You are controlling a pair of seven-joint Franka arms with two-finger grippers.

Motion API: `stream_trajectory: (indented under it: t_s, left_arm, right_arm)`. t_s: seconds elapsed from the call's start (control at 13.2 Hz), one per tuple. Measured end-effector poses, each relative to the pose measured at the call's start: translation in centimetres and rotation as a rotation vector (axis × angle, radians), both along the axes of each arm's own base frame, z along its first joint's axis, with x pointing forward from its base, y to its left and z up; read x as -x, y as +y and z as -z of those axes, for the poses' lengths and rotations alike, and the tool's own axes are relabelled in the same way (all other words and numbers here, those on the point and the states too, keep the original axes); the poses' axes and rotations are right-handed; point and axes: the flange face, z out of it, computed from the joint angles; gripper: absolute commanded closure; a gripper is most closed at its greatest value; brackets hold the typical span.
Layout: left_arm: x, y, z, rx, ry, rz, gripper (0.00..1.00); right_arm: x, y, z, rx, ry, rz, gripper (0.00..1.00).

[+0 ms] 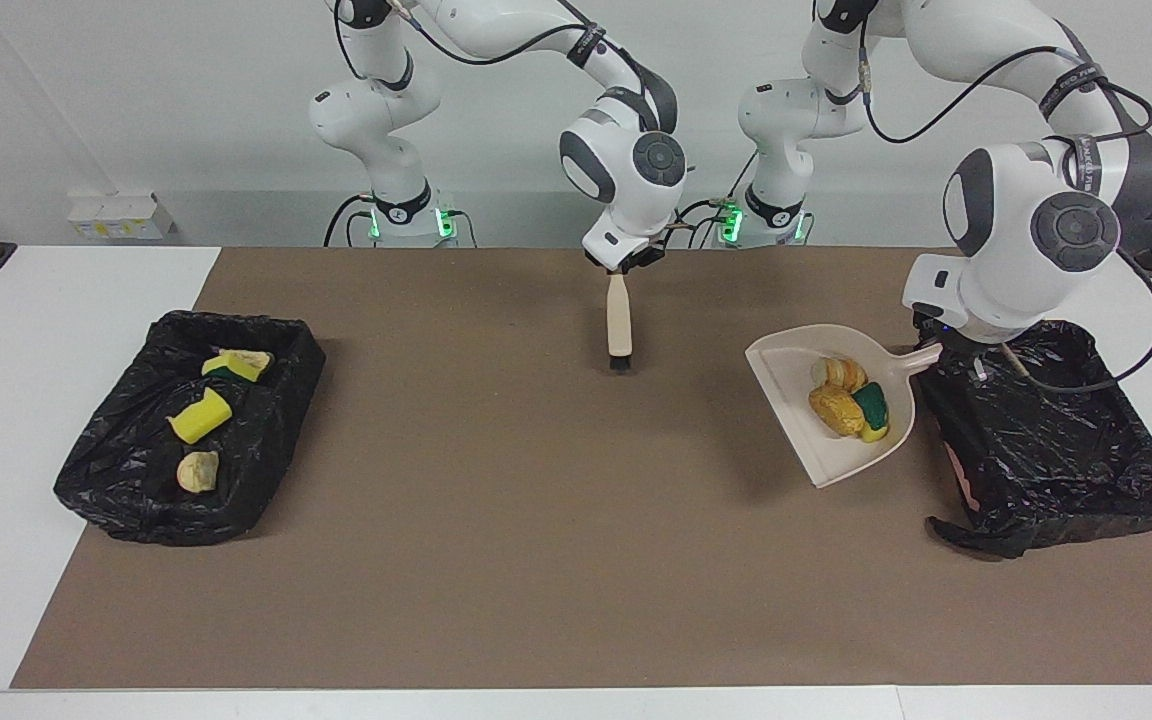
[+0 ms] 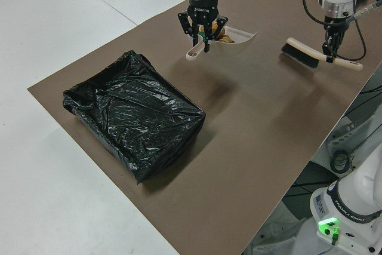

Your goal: Sweep and dump trash in bin

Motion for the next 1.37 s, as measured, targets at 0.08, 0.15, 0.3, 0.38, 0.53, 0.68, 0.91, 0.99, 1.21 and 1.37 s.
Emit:
stream_trajectory:
  t_s: [0.08,0.15,0.3,0.38,0.53,0.68,0.91,0.99,1.21,1.37]
  left_arm:
    - [0.1,0.2,-0.1,-0.001,0.006,-0.003,1.0]
    - [0.1,0.4,-0.3,-0.003,0.009,-0.006,1.0]
    - [0.2,0.7,-1.0,-0.009,0.017,-0.013,1.0]
    - [0.1,0.8,-1.6,-0.016,0.013,-0.012,1.0]
    - [0.0,1.0,-2.3,-0.023,0.007,-0.005,1.0]
    - [-0.1,1.7,-3.0,-0.03,0.003,-0.006,1.0]
    - [0.0,3.1,-5.6,-0.036,-0.003,-0.027,1.0]
    - [0.0,3.6,-6.3,-0.043,-0.005,-0.03,1.0]
    - [0.1,5.3,-7.4,-0.039,0.0,-0.019,1.0]
    - [0.3,5.6,-7.7,-0.037,0.015,-0.014,1.0]
  right_arm:
    - [0.1,-0.3,0.5,0.005,0.003,0.002,0.86]
    - [0.1,-0.4,0.8,0.007,0.003,0.005,0.01]
    - [0.1,-0.4,0.9,-0.001,-0.005,0.007,0.0]
    - [0.0,-0.2,0.7,-0.007,-0.011,0.005,0.0]
    - [-0.9,0.1,-0.5,-0.024,-0.037,-0.001,0.0]
    - [-3.6,-0.6,-2.8,-0.036,-0.092,-0.032,0.0]
    - [-10.5,-6.4,-6.6,-0.055,-0.115,-0.116,0.0]
    - [-12.9,-9.4,-8.0,-0.051,-0.114,-0.125,0.0]
    - [-18.3,-18.0,-13.9,-0.028,-0.122,-0.039,0.0]
    - [-20.1,-23.3,-18.0,0.003,-0.127,0.036,0.0]
